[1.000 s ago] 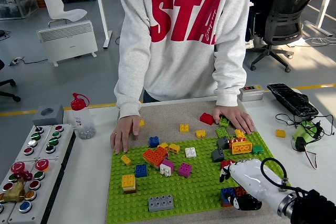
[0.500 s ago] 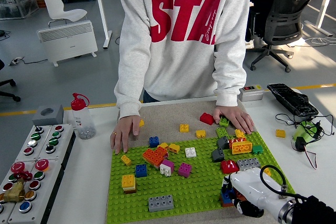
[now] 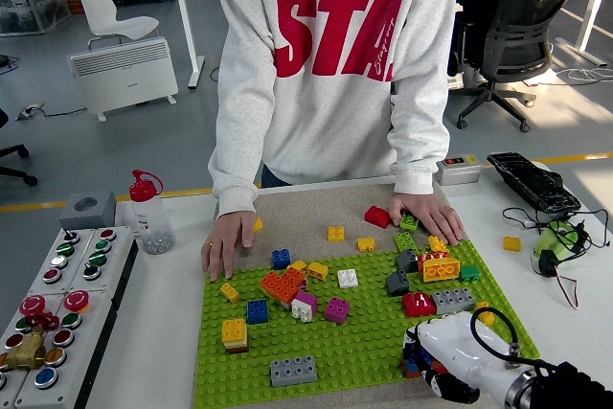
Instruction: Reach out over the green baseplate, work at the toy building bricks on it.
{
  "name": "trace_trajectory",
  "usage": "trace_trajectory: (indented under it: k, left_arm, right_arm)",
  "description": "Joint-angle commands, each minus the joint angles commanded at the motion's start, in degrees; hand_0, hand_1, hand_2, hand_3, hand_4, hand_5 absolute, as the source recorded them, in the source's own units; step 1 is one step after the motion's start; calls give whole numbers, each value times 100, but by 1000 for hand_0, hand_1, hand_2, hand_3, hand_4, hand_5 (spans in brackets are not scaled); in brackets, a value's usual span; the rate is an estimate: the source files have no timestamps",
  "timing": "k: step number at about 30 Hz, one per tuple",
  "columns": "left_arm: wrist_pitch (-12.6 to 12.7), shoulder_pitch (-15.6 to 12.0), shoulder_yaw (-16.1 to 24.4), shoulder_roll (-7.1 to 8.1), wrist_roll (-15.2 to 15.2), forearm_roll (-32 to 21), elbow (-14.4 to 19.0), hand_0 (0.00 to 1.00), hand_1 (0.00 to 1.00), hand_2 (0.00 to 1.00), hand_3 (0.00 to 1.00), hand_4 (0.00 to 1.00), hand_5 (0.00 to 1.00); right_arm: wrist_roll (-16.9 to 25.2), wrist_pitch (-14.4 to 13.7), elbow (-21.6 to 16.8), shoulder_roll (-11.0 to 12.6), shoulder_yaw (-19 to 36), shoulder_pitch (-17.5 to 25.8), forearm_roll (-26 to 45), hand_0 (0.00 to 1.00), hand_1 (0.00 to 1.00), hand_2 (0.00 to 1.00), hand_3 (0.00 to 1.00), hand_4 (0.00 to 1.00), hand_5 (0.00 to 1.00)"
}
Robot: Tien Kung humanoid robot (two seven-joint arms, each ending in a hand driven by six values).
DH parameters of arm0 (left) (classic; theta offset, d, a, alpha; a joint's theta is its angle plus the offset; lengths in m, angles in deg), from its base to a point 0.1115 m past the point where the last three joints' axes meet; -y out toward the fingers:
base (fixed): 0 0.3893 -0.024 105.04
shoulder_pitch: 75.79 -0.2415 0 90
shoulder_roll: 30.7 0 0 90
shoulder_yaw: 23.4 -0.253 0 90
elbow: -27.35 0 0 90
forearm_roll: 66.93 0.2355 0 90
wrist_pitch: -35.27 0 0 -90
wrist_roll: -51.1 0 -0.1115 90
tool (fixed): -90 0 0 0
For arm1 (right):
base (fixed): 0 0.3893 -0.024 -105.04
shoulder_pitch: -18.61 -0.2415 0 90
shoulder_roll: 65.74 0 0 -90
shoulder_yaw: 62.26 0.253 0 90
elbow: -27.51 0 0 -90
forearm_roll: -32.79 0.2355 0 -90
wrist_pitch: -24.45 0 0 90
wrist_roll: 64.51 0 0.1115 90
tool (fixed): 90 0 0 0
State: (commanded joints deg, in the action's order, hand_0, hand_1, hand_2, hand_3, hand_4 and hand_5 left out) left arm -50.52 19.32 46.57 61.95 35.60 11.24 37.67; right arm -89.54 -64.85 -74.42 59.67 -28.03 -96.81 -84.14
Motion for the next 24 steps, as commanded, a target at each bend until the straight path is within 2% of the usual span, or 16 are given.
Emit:
trace_trajectory:
  k: [24]
  left_arm:
    - [-8,32,-41,4,2,-69,0,689,699,685,623,358,998]
  right_arm:
    - [-31,31,0,-66,-22,-1,24,65,290,587,552,369,97]
